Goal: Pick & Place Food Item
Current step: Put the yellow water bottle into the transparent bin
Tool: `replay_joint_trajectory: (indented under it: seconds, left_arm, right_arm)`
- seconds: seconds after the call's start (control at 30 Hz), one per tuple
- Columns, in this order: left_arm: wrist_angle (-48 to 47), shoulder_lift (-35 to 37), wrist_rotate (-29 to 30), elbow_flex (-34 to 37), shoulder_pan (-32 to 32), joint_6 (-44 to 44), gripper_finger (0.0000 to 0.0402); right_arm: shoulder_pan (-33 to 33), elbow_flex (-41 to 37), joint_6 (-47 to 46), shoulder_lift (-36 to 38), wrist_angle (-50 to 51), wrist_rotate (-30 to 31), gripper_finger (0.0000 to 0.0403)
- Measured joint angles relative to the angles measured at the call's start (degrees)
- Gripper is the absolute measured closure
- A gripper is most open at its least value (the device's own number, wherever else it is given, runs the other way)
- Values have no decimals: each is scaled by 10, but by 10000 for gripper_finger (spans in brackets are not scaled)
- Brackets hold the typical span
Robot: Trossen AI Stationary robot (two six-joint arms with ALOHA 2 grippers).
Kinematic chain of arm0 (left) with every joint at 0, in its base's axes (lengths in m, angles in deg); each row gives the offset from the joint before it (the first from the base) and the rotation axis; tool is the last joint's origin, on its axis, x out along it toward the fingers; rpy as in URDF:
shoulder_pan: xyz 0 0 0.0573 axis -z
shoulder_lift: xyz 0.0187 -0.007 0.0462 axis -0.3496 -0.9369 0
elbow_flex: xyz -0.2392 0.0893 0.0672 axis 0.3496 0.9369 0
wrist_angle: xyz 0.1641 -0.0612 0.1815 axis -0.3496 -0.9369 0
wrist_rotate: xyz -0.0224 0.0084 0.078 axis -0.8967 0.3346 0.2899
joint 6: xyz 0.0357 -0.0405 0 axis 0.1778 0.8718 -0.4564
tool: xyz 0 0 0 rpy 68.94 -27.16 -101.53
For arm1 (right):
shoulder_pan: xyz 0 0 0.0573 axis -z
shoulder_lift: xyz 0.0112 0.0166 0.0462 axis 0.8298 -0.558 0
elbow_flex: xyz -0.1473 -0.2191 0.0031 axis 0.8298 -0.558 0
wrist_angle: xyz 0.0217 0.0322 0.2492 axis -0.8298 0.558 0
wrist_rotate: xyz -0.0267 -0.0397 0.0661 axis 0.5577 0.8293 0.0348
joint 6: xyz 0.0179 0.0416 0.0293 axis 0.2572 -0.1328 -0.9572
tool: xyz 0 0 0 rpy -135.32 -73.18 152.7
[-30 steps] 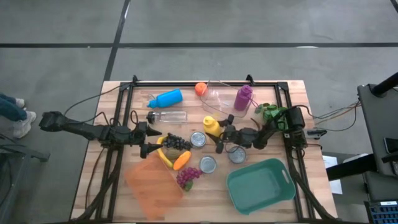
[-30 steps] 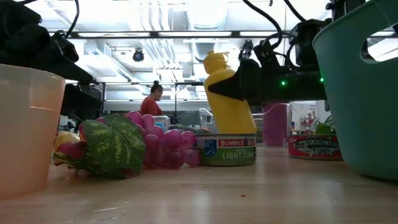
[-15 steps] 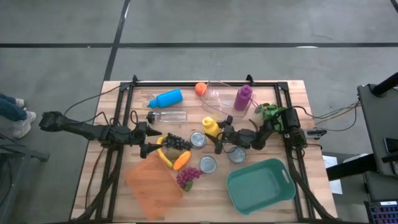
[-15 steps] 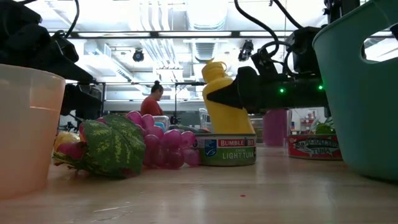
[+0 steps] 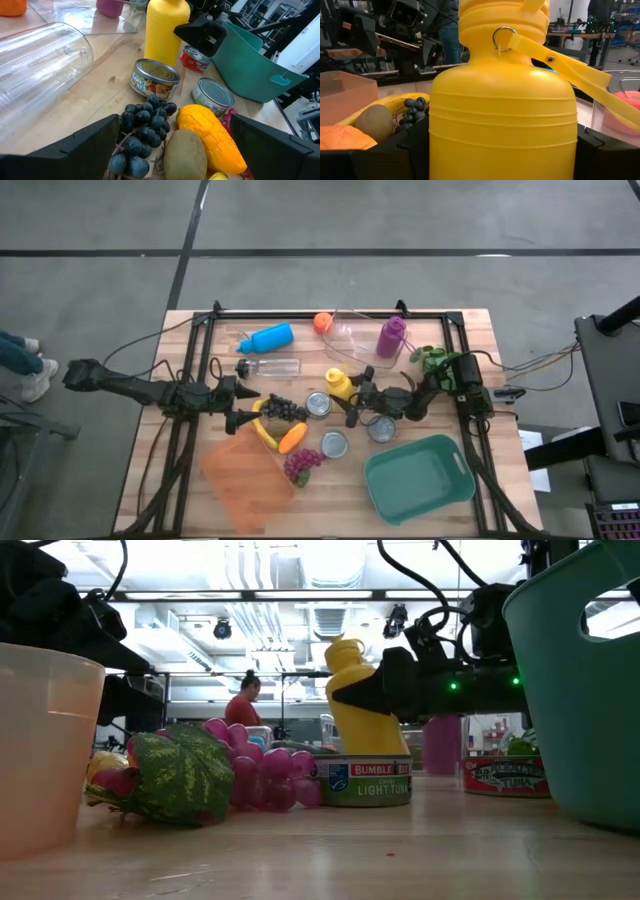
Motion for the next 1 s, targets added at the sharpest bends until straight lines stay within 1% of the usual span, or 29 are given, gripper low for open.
replay_joint_trajectory:
  seconds: [0.3,0.37,0.53,0.63,0.8,1.0]
  left_arm:
    - [0,0,0,0,0,0,18]
    - [0,0,0,0,0,0,18]
    - [0,0,0,0,0,0,18]
    - [0,0,0,0,0,0,18]
    - [0,0,0,0,0,0,18]
    - [0,0,0,0,0,0,18]
  right_arm:
    - [-1,-1,3,-1,0,0,117]
    - [-1,-1,2,-1,0,0,108]
    - [-1,-3,1,-3,5,1,73]
    - [-1,-5,1,-4,9,1,62]
    - [-1,-10,-3,-5,5,1,59]
    - [-1,-15,-29,-5,4,-3,58]
